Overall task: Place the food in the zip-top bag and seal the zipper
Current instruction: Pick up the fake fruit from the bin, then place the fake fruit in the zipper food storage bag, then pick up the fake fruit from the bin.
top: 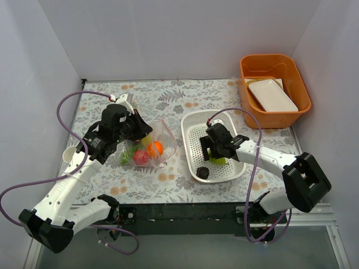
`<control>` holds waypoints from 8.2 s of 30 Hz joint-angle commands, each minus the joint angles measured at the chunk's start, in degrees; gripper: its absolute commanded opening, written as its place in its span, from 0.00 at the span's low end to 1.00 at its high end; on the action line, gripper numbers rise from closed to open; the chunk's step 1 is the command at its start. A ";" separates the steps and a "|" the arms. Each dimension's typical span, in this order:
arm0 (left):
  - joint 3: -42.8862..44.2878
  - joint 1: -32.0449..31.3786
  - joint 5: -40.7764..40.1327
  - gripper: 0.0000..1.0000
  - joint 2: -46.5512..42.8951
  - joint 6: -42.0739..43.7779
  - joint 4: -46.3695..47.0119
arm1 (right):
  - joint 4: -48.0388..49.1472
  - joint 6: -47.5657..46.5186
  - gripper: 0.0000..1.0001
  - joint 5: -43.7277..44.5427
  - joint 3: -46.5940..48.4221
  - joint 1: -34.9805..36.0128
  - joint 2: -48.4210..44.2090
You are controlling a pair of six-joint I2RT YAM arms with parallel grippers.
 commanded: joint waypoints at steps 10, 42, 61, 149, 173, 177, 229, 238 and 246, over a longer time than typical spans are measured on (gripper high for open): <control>-0.05 -0.27 -1.07 0.00 -1.57 0.59 -0.19 | 3.00 1.10 0.67 -1.99 0.24 -0.19 0.88; -0.84 -0.27 0.51 0.00 -2.28 -0.38 0.34 | -2.18 -6.98 0.94 -5.86 1.73 -0.19 -0.36; -1.19 -0.27 0.69 0.00 -2.10 -0.38 0.77 | 1.33 -4.08 0.51 -7.87 -1.35 -0.28 -3.69; 0.74 -0.27 -3.63 0.00 -6.76 -2.31 1.48 | 5.22 6.12 0.95 -3.93 11.84 11.76 -10.64; -4.88 -0.27 2.88 0.00 -3.95 -3.19 4.73 | -7.01 18.34 0.96 -5.85 -1.27 11.68 -10.47; -4.88 -0.27 3.23 0.00 -3.42 -3.28 5.17 | -9.03 18.33 0.95 -5.86 0.93 11.68 -6.78; -5.94 -0.27 2.71 0.00 -3.68 -2.67 5.43 | -3.95 10.77 0.82 -3.12 4.28 -1.60 -2.90; -5.85 -0.27 2.97 0.00 -3.24 -2.58 5.43 | -3.06 11.39 0.82 -4.27 1.47 -1.51 -2.47; -5.68 -0.27 2.36 0.00 -3.33 -2.40 4.56 | -2.01 11.39 0.80 -4.09 1.73 -1.60 0.43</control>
